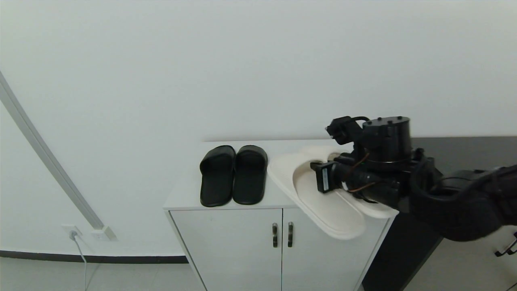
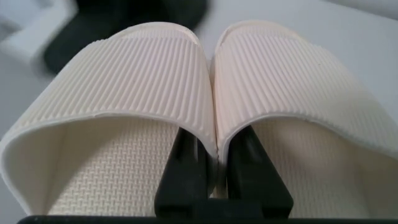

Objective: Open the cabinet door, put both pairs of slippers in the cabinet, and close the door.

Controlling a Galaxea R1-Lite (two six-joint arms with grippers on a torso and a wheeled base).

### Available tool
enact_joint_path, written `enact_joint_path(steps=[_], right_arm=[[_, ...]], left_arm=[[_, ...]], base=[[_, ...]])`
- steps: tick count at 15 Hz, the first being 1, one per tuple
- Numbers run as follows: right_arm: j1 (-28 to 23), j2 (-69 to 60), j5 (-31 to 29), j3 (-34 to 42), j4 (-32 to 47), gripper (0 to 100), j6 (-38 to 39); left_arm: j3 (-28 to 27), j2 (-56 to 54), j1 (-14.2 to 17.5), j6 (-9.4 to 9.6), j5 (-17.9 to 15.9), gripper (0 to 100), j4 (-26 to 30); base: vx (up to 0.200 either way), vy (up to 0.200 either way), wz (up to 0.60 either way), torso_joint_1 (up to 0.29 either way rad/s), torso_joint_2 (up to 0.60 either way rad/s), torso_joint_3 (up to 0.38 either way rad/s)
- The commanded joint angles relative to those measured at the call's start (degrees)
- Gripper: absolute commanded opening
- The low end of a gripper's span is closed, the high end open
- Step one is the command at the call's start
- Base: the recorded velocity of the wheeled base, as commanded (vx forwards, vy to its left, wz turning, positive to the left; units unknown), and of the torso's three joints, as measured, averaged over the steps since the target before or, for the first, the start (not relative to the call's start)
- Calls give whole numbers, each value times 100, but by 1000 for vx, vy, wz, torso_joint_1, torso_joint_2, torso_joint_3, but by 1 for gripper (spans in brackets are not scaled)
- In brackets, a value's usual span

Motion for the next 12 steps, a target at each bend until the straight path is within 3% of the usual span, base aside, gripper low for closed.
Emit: enact_joint_path(steps=[1,3,10,12], right_arm=[[-7,-1412,1201,1123,-51,0,-152],[-16,-1737,2001,1536,-42,0,-170],[2,-1640,2264,1685,-78,0,-187],[2,-1605,2264,1694,-69,0,-196]], left_arm=[[5,7,-8,5,3,0,-1],[-4,7,1,5,3,0,-1],[-4,7,1,-30,3,0,-1],[-4,7,1,-30,3,0,-1]], base=[[0,0,0,0,0,0],[0,0,0,0,0,0],[0,0,0,0,0,0],[-200,0,0,5,2,2]])
